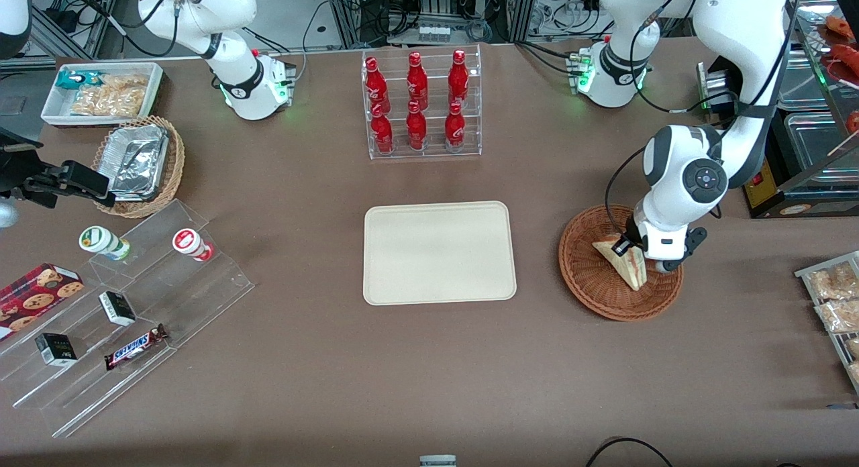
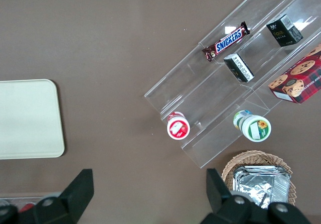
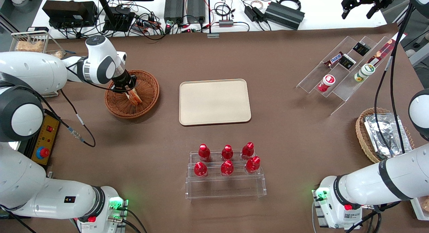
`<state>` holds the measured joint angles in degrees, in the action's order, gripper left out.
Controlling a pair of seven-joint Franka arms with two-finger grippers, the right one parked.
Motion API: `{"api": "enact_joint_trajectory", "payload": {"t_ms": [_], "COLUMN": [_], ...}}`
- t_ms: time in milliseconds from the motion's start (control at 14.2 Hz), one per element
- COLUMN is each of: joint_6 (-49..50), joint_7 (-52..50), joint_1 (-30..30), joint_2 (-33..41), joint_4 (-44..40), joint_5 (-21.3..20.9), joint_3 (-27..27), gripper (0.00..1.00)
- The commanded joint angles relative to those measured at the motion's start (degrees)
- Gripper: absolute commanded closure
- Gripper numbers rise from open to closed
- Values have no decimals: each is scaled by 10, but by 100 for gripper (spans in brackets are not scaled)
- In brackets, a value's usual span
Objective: Place sandwich from basket to tray
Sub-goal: 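Lift the sandwich and carry it over the cream tray, then lower the sandwich onto the tray with the left gripper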
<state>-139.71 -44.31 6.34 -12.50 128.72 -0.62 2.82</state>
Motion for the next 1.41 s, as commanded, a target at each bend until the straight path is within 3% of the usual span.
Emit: {"api": "enact_joint_trajectory", "payload": {"t_ms": [0, 141, 352, 914, 1125, 1336], "joint_6": [59, 98, 152, 229, 273, 284], "joint_7": [162, 158, 122, -80, -167, -177], "joint_1": [17, 45, 104, 282, 333, 356], "joint_2": [9, -6, -39, -202, -267, -295], "joint_4": [-48, -94, -164, -385, -476, -512], "joint_5": [1, 8, 9, -3, -56, -58], "joint_3": [1, 7, 10, 9, 9, 10], "gripper": [95, 94, 100, 100, 100, 100]}}
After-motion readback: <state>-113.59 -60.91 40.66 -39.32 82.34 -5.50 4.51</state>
